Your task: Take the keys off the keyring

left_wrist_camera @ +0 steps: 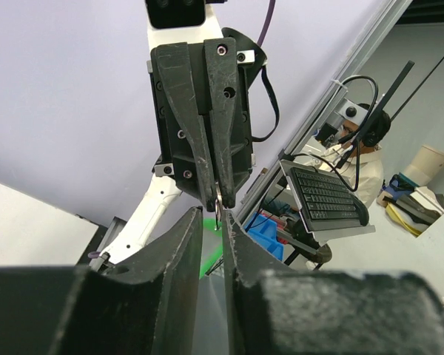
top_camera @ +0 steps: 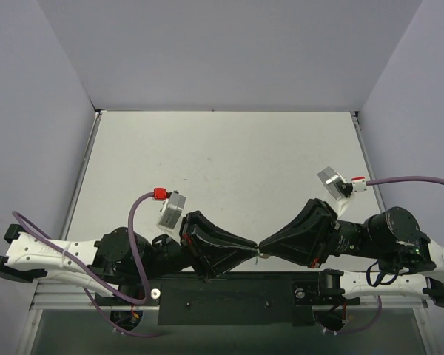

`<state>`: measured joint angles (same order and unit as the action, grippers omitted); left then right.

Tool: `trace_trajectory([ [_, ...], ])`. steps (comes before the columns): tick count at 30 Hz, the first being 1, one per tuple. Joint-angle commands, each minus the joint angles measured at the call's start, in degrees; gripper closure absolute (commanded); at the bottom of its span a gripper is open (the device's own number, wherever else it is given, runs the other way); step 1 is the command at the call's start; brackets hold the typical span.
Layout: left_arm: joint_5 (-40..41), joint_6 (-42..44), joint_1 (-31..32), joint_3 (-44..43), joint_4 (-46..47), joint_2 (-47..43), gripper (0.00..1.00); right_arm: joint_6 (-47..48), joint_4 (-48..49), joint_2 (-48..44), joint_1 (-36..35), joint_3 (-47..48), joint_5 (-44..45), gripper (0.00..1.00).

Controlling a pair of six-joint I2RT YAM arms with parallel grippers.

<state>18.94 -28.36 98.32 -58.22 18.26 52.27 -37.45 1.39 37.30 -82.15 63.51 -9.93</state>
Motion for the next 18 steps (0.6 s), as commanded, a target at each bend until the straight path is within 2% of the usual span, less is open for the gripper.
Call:
trace_trajectory([
  [1, -0.66, -0.12, 0.29, -3.04, 1.95, -0.15, 0.81, 0.36, 4.85, 0.41, 0.24, 2.06, -0.88, 1.00],
  [6, -0.57, -0.12, 0.29, -3.39, 1.52, 0.02, 1.00, 0.19, 4.85, 0.49, 0.24, 1.89, -0.97, 1.00],
  [11, -1.01, -0.12, 0.20, -5.06, -1.29, 0.73, 1.00, 0.19, 3.63, 0.49, 0.24, 1.80, -0.70, 1.00],
  [18, 0.05, -0.29, 0.29, -8.49, -10.95, 0.99, 1.00, 0.10, -3.30, 1.28, 0.24, 3.29, -0.44, 1.00],
])
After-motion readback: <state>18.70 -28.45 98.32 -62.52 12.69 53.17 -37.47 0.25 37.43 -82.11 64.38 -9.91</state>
